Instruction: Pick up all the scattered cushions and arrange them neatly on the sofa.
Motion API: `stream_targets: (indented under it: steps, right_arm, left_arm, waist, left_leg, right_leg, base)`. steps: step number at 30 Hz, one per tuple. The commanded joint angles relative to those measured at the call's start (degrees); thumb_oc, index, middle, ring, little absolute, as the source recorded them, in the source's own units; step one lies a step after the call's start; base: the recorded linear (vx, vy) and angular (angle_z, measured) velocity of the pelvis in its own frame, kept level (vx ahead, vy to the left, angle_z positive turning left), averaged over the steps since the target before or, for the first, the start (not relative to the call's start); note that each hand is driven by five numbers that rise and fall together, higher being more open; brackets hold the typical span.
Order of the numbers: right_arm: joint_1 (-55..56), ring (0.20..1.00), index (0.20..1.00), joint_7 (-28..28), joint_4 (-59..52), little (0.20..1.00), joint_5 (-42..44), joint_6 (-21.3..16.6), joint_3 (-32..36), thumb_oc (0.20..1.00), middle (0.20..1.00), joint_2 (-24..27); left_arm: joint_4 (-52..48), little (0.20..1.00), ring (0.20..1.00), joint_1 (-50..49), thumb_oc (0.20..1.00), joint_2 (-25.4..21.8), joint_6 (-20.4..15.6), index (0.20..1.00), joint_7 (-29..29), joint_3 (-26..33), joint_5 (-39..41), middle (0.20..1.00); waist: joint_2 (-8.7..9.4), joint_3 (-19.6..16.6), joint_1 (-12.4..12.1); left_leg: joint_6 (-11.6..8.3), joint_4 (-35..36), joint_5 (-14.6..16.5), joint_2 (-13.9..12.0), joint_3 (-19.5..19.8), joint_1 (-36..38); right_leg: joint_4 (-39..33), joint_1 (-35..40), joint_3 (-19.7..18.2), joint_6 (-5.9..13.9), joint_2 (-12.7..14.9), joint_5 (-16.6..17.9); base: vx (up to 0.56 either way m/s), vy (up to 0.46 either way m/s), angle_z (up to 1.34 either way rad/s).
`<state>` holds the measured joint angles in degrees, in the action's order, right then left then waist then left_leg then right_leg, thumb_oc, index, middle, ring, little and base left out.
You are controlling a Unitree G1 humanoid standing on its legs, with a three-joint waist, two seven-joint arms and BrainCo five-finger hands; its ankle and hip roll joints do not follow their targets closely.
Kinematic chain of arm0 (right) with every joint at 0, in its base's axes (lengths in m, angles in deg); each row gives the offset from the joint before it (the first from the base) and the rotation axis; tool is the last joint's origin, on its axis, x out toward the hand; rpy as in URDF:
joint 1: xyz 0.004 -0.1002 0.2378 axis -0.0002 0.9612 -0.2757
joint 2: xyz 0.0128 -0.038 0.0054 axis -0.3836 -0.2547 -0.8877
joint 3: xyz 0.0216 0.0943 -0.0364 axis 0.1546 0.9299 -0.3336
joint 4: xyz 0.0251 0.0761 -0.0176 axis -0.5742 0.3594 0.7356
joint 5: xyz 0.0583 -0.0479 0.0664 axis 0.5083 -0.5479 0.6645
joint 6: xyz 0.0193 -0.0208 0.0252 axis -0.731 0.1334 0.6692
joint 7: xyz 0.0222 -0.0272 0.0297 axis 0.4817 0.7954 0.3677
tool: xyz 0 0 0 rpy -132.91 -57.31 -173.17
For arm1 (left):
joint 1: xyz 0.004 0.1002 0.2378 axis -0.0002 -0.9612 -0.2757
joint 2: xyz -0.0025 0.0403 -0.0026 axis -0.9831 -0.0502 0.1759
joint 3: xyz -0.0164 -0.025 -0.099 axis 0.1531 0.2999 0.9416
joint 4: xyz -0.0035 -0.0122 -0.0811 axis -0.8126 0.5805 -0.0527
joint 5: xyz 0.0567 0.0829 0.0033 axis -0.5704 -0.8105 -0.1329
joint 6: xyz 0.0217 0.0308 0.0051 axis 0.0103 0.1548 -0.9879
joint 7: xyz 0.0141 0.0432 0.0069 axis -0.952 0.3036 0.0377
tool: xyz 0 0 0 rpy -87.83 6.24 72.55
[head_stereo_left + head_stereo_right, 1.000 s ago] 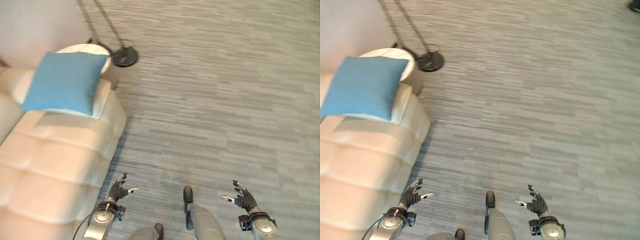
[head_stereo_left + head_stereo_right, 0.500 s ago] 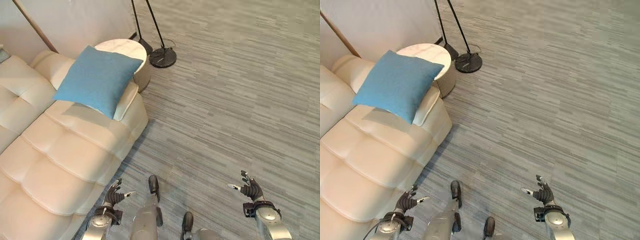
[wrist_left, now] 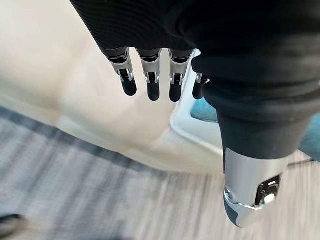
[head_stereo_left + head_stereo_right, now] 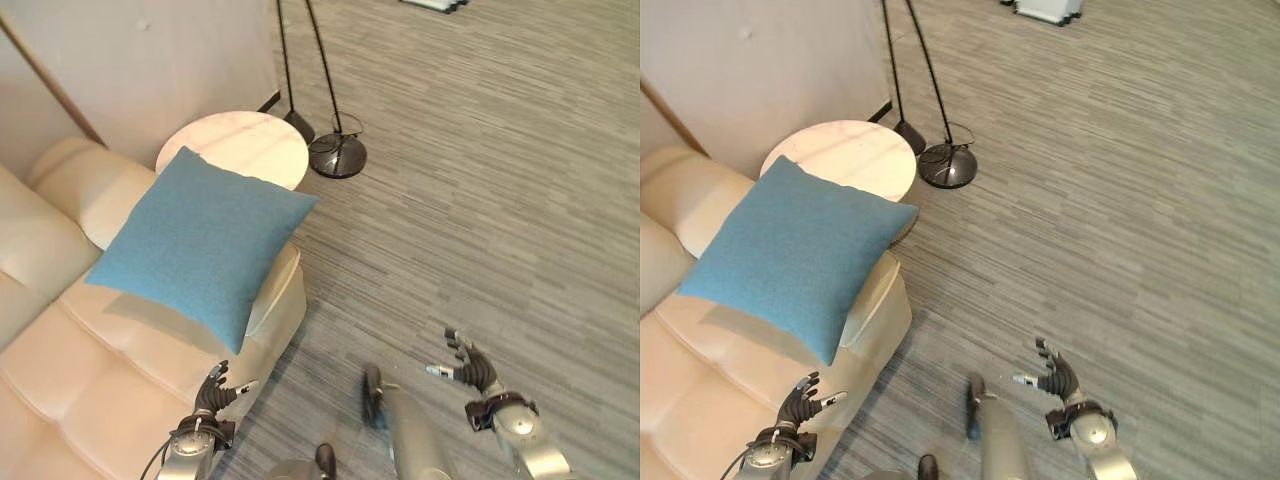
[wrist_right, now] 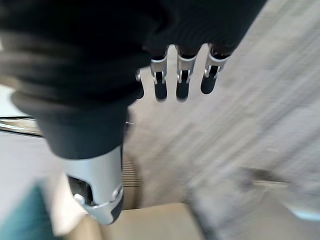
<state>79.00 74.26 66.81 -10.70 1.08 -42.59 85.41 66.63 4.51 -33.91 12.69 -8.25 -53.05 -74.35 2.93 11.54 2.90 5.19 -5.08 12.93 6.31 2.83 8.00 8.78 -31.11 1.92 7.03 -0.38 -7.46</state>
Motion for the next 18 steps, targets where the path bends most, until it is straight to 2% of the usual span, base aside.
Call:
stream_targets:
  steps: [1, 2, 3, 4, 6, 7, 8, 9, 12, 13, 15, 16, 18]
  right_arm:
    - [-3.55, 1.0, 1.0, 0.33, -0.78, 1.0, -0.14, -2.52, 4.58, 1.0, 1.0, 2.1]
    - [-3.55, 1.0, 1.0, 0.33, -0.78, 1.0, -0.14, -2.52, 4.58, 1.0, 1.0, 2.11]
    - [-3.42, 1.0, 1.0, 0.33, 0.19, 1.0, -0.18, -2.72, 4.97, 1.0, 1.0, 2.58]
    - [-4.14, 1.0, 1.0, 0.61, 0.91, 1.0, -0.54, -2.82, 4.83, 1.0, 1.0, 2.94]
    - [-4.33, 1.0, 1.0, 0.74, 0.56, 1.0, 0.39, -3.22, 5.05, 1.0, 1.0, 3.3]
    - [-4.42, 1.0, 1.0, 0.64, 0.6, 1.0, 0.66, -3.26, 5.15, 1.0, 1.0, 3.54]
    - [-4.42, 1.0, 1.0, 0.64, 0.6, 1.0, 0.67, -3.27, 5.15, 1.0, 1.0, 3.55]
    - [-4.3, 1.0, 1.0, 1.03, 1.09, 1.0, 0.83, -2.85, 5.5, 1.0, 1.0, 3.94]
    - [-3.81, 1.0, 1.0, 1.68, 2.05, 1.0, 0.92, -2.7, 6.21, 1.0, 1.0, 4.35]
    - [-3.55, 1.0, 1.0, 1.92, 2.28, 1.0, 1.11, -2.81, 6.57, 1.0, 1.0, 4.51]
    - [-3.38, 1.0, 1.0, 2.42, 2.73, 1.0, 0.65, -2.64, 6.97, 1.0, 1.0, 4.73]
    - [-3.49, 1.0, 1.0, 2.13, 2.77, 1.0, 0.39, -2.38, 7.18, 1.0, 1.0, 4.82]
    - [-3.33, 1.0, 1.0, 2.1, 2.66, 1.0, -0.03, -2.19, 7.36, 1.0, 1.0, 4.61]
  left_arm:
    - [-2.69, 1.0, 1.0, -1.38, 1.0, -3.21, -2.02, 1.0, -0.33, -0.51, -0.9, 1.0]
    - [-2.69, 1.0, 1.0, -1.39, 1.0, -3.2, -2.02, 1.0, -0.33, -0.51, -0.9, 1.0]
    - [-1.68, 1.0, 1.0, -1.2, 1.0, -2.68, -2.31, 1.0, -0.34, -0.85, -0.51, 1.0]
    - [-1.06, 1.0, 1.0, -1.02, 1.0, -2.22, -2.28, 1.0, -0.3, -1.1, -0.16, 1.0]
    - [-0.68, 1.0, 1.0, -1.28, 1.0, -2.07, -2.3, 1.0, -0.49, -1.08, 0.66, 1.0]
    - [-0.25, 1.0, 1.0, -1.32, 1.0, -2.0, -2.28, 1.0, -0.49, -0.92, 1.11, 1.0]
    - [-0.25, 1.0, 1.0, -1.32, 1.0, -1.99, -2.28, 1.0, -0.49, -0.93, 1.11, 1.0]
    - [1.06, 1.0, 1.0, -0.66, 1.0, -2.03, -1.98, 1.0, -0.41, -1.03, 1.13, 1.0]
    - [2.4, 1.0, 1.0, 0.43, 1.0, -2.03, -1.81, 1.0, -0.4, -1.52, 1.13, 1.0]
    - [2.73, 1.0, 1.0, 0.79, 1.0, -2.24, -1.83, 1.0, -0.04, -1.39, 0.96, 1.0]
    - [3.03, 1.0, 1.0, 0.85, 1.0, -2.13, -1.64, 1.0, 0.07, -1.33, 0.99, 1.0]
    - [3.29, 1.0, 1.0, 0.54, 1.0, -2.09, -1.7, 1.0, -0.14, -0.86, 1.12, 1.0]
    - [4.41, 1.0, 1.0, -0.11, 1.0, -1.72, -1.46, 1.0, -0.13, -0.42, 1.15, 1.0]
  waist:
    - [-0.54, 0.16, 0.25]
    - [-0.54, 0.17, 0.26]
    - [-0.89, -0.78, 0.41]
    - [-1.28, -0.91, 0.49]
    - [-0.87, -1.41, 0.7]
    - [-0.73, -1.65, 0.63]
    - [-0.8, -1.65, 0.62]
    - [-0.04, -1.8, 0.3]
    - [0.25, -2.01, 0.32]
    - [0.07, -2.12, 0.52]
    - [-0.29, -2.03, 0.69]
    - [-0.97, -2.31, 0.68]
    - [-1.43, -2.63, 0.59]
  left_leg:
    - [-4.06, -2.43, -2.85, 0.04, 1.33, -1.34]
    - [-4.06, -2.44, -2.83, 0.03, 1.34, -1.34]
    - [-6.33, -6.5, -4.82, -0.93, 1.74, -1.37]
    - [-7.81, -10.81, -6.88, -2.25, 0.84, -2.79]
    - [-9.15, -18.53, -11.84, -4.32, -2.28, -6.59]
    - [-9.09, -20.49, -12.54, -5.52, -4.03, -8.08]
    - [-9.11, -20.71, -12.4, -5.6, -4.03, -8.17]
    - [-8.39, -21.31, -11.45, -7.66, -8.31, -12.06]
    - [-7.82, -13.84, -9.97, -9.25, -13.0, -13.97]
    - [-8.31, -9.85, -10.79, -10.61, -15.72, -14.74]
    - [-8.93, -6.31, -12.12, -11.62, -18.2, -14.48]
    - [-8.89, -3.93, -11.83, -11.7, -18.93, -13.01]
    - [-8.9, -2.48, -11.89, -10.95, -17.28, -11.71]
  right_leg:
    - [-5.0, 13.98, -3.43, 1.26, 1.91, 12.57]
    - [-5.0, 13.99, -3.41, 1.26, 1.91, 12.56]
    - [-3.66, 15.94, -2.94, 0.07, 2.3, 13.92]
    - [-3.82, 17.3, -1.46, -0.55, 2.85, 13.71]
    - [-4.59, 19.93, -0.26, -1.91, 3.59, 12.3]
    - [-4.99, 21.19, 0.34, -2.42, 3.72, 11.54]
    - [-5.0, 21.19, 0.35, -2.44, 3.64, 11.54]
    - [-5.47, 23.88, 1.4, -3.16, 4.46, 9.95]
    - [-6.2, 26.27, 3.51, -3.02, 5.39, 8.58]
    - [-6.26, 26.9, 4.77, -2.75, 5.6, 7.77]
    - [-6.19, 28.28, 6.18, -2.76, 5.62, 6.58]
    - [-6.01, 28.62, 6.65, -2.74, 5.24, 6.18]
    - [-5.64, 29.04, 7.06, -2.46, 5.21, 6.15]
  base:
    - [0.36, -0.16, 1.99]
    - [0.67, -0.311, 1.34]
    - [0.44, -0.23, 1.26]
    - [0.52, -0.288, 1.23]
    - [0.28, -0.2, 0.95]
    - [0.2, -0.134, 0.68]
    - [0.28, -0.174, 0.37]
    - [0.26, -0.136, 0.2]
    - [0.26, -0.085, 0.39]
    - [0.15, 0.014, 0.5]
    - [0.14, 0.03, 0.49]
    - [0.14, 0.065, 0.41]
    - [0.11, 0.105, 0.31]
